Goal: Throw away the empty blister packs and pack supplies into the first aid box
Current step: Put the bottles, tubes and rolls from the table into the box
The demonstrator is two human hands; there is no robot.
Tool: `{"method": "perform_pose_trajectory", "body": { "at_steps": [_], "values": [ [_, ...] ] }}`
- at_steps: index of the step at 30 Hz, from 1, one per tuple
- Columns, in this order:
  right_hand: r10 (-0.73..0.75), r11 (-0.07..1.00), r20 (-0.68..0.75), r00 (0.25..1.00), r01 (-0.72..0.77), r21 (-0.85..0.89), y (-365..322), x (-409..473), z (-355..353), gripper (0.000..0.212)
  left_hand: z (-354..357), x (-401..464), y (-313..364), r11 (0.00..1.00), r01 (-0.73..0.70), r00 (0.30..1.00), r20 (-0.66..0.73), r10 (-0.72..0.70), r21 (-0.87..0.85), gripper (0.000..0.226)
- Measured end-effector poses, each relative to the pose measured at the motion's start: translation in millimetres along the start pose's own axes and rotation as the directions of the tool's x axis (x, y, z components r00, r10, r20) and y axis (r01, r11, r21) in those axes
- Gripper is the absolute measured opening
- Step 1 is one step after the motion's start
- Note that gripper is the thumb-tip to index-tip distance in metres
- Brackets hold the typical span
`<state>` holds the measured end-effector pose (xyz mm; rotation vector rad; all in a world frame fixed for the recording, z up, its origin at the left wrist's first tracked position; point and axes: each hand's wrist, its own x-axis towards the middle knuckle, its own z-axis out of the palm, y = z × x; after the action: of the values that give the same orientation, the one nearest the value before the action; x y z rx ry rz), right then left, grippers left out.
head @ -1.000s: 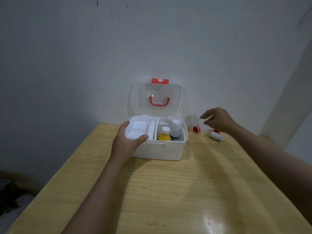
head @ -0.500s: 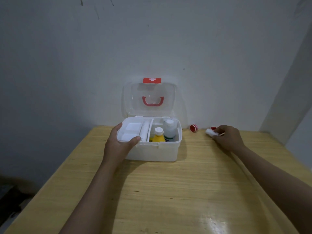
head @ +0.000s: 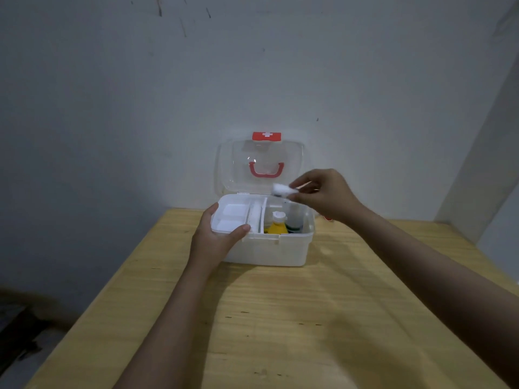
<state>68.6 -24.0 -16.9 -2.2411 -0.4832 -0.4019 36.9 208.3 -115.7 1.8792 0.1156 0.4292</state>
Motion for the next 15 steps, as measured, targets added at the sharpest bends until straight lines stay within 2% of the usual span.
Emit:
{"method": "perform_pose_trajectory", "body": {
  "at_steps": [4,9,12,15],
  "values": [
    [-0.065,0.993,0.161,0.985,0.079,-0.087,-31.6,19.0,40.5,0.026,-6.8,1.6,1.0,1.0,0.018,0.995,0.093,-0.019,0.008,0.092],
    [-0.045,0.978,0.366,0.93,0.116,-0.175,-49.7,32.7,77.8,0.024,-16.1,0.7,2.8,0.999,0.017,0.983,0.183,-0.008,-0.052,0.083],
    [-0.015,0.961,0.431,0.902,0.132,-0.243,-52.2,36.9,87.0,0.024,-17.6,0.0,4.9,0.996,0.028,0.983,0.182,-0.012,-0.081,0.081],
    [-0.008,0.962,0.442,0.897,0.128,-0.242,-49.3,39.4,88.6,0.024,-18.3,-0.6,4.4,0.995,0.035,0.984,0.178,-0.017,-0.098,0.08]
  ]
}}
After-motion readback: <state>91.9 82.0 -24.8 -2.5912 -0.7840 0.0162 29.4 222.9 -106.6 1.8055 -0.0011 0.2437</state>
